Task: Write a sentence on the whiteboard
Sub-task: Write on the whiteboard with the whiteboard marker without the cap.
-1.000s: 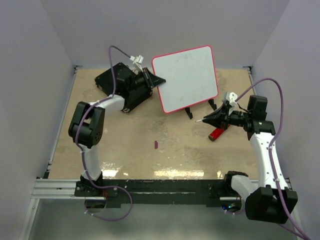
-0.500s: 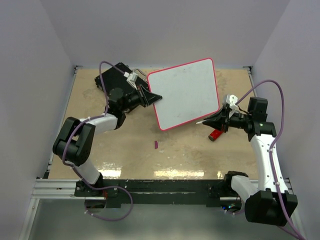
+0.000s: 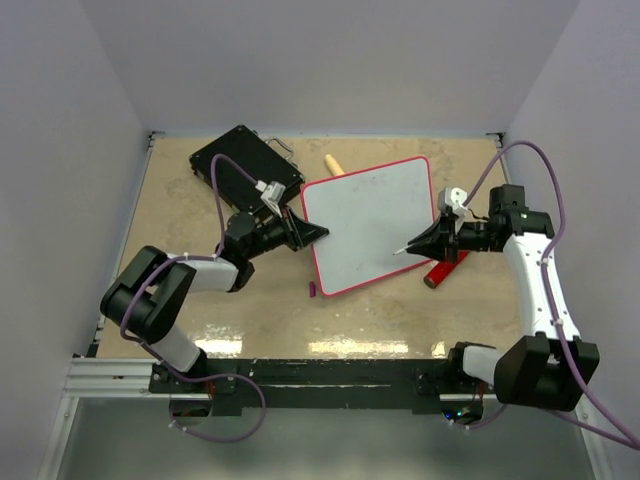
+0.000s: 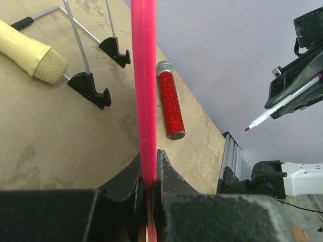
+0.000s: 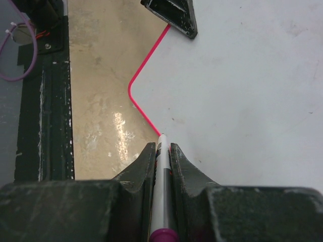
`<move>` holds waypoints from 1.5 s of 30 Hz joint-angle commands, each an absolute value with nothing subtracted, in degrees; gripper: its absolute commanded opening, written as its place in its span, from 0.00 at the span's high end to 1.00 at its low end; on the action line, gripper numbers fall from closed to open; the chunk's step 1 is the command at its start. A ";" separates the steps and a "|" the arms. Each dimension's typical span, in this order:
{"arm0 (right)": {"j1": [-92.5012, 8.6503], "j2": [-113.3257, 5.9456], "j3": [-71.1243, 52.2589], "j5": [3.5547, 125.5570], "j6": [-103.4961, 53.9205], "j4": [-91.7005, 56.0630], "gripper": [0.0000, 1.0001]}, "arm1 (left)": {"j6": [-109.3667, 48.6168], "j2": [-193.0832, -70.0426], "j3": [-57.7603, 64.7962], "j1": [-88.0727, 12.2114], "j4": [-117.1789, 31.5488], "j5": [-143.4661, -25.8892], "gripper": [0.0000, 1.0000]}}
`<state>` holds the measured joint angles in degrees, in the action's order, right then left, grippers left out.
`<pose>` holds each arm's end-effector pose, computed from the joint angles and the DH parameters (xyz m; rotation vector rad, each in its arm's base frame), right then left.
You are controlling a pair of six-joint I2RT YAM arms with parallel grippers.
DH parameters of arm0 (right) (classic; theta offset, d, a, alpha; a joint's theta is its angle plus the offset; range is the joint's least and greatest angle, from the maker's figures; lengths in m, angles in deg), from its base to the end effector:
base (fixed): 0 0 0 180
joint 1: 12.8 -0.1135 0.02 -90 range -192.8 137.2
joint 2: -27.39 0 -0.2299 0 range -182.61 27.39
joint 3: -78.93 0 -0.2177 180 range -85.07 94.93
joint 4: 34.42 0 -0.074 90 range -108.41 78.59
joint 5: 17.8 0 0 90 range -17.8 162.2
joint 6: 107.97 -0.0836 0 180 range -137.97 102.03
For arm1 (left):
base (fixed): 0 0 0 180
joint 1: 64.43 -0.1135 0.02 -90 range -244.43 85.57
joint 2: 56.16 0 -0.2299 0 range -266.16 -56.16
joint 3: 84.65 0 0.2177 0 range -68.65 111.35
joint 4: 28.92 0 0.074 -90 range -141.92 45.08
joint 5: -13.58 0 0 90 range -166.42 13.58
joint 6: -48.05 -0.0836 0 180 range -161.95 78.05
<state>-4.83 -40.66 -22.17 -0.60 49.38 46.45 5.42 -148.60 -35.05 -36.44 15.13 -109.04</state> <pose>0.1909 0.0539 0.2749 -1.1826 1.5642 0.9257 0.2736 -0.1965 0.1982 0.2123 1.7415 -1.4387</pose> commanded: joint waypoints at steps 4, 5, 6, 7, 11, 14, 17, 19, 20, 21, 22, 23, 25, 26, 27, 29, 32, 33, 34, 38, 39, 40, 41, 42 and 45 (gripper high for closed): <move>-6.64 -40.37 -18.97 0.39 55.16 51.12 1.00 | 5.68 -145.36 -37.97 -36.04 34.71 -105.42 1.00; -6.82 -40.11 -19.06 0.91 52.37 49.80 1.00 | 5.51 -145.37 -38.06 -36.04 34.71 -105.33 1.00; -7.61 -39.59 -19.32 1.87 50.60 46.57 1.00 | 5.59 -145.54 -38.24 -36.04 34.88 -105.33 1.00; -7.96 -39.15 -19.59 2.58 48.49 44.71 1.00 | 5.59 -145.63 -38.59 -36.04 35.06 -105.33 1.00; -10.42 -35.99 -21.78 6.09 34.99 33.47 1.00 | 5.59 -145.81 -39.21 -36.04 35.59 -105.16 1.00; -14.45 -32.91 -24.15 11.10 26.10 23.53 1.00 | 5.59 -145.81 -39.73 -35.95 35.85 -105.07 1.00; -17.72 -31.50 -26.00 13.39 22.38 17.72 1.00 | 5.51 -145.72 -40.09 -35.78 35.76 -105.07 1.00; -18.42 -31.93 -26.09 13.49 22.28 17.27 1.00 | 5.51 -145.89 -40.44 -35.52 35.68 -105.07 1.00; -18.51 -32.20 -26.09 13.49 22.45 17.36 1.00 | 5.42 -145.89 -40.53 -35.34 35.76 -104.98 1.00; -18.51 -32.37 -26.18 13.49 22.63 17.44 1.00 | 5.42 -145.98 -40.79 -35.16 35.85 -104.89 1.00; -18.51 -32.46 -26.27 13.49 22.72 17.45 1.00 | 5.42 -146.07 -40.96 -34.99 35.85 -104.72 1.00; -18.51 -32.20 -26.44 13.31 22.81 17.36 1.00 | 5.42 -146.07 -41.14 -34.90 35.94 -104.72 1.00; -18.60 -31.94 -27.32 13.05 22.72 16.83 1.00 | 5.59 -146.33 -41.40 -34.55 36.12 -104.37 1.00; -18.51 -31.67 -27.76 12.87 22.20 16.39 1.00 | 5.59 -146.42 -41.58 -34.46 36.20 -104.28 1.00; -18.51 -31.06 -28.72 12.87 21.93 15.43 1.00 | 5.68 -146.59 -41.75 -34.29 36.47 -104.19 1.00; -18.51 -30.36 -29.78 12.87 20.79 14.20 1.00 | 5.68 -146.68 -42.02 -33.93 36.55 -103.84 1.00; -18.51 -29.21 -31.71 13.05 20.00 12.53 1.00 | 5.68 -146.86 -42.63 -33.49 36.73 -103.22 1.00; -18.51 -29.04 -32.41 13.13 20.00 12.18 1.00 | 5.77 -146.86 -42.64 -33.32 36.91 -102.88 1.00; -18.51 -28.69 -32.68 13.22 20.00 12.00 1.00 | 5.86 -146.86 -42.98 -33.23 36.99 -102.78 1.00; -18.51 -28.16 -33.30 12.96 19.82 11.73 1.00 | 5.94 -146.86 -43.60 -32.97 37.43 -102.43 1.00; -18.51 -28.24 -33.30 12.96 19.91 11.65 1.00 | 5.95 -146.95 -43.69 -32.79 37.43 -102.35 1.00; -18.51 -28.16 -33.30 12.87 19.91 11.64 1.00 | 5.95 -146.86 -43.86 -32.79 37.61 -102.34 1.00; -18.51 -28.16 -33.30 12.87 19.91 11.64 1.00 | 5.95 -146.86 -43.95 -32.70 37.70 -102.43 1.00; -18.51 -28.16 -33.30 12.78 19.91 11.73 1.00 | 5.95 -146.77 -44.13 -32.70 37.70 -102.35 1.00; -18.42 -27.89 -33.47 12.78 19.91 11.73 1.00 | 5.86 -146.69 -44.39 -32.53 37.70 -102.26 1.00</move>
